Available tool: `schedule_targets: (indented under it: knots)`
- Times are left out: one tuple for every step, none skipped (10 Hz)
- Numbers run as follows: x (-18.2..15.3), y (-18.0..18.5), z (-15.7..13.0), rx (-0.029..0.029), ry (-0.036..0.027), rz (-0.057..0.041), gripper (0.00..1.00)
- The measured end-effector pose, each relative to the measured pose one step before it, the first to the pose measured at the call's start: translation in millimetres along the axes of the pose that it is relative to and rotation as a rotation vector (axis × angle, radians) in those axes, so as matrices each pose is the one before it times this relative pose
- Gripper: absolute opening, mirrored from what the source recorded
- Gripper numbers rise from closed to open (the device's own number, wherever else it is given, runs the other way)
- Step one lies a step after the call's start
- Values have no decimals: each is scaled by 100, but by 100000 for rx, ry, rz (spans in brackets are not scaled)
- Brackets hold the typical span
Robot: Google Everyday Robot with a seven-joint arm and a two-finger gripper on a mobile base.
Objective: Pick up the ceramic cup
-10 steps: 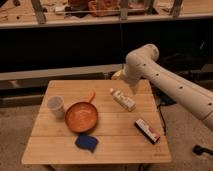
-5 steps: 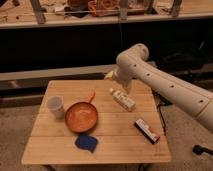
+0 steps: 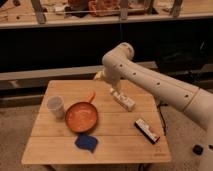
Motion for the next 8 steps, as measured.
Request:
schedule_targets:
  knots:
    - [-1338,-2398,453,565,-1523,-3678,80]
    - [-256,-900,295,207,-262,-1047,80]
    - [90,-236,75,-1,-41,-842,80]
    - [167,-162,80,-112,189,-967,80]
    - [-131,-618,293,19,-121,-1545,80]
    - [-509,-1402,543,310,-618,-2463,80]
    - [-450,-1125,541,170,-427,-2077,80]
    - [-340,-900,565,75,-421,-2304,80]
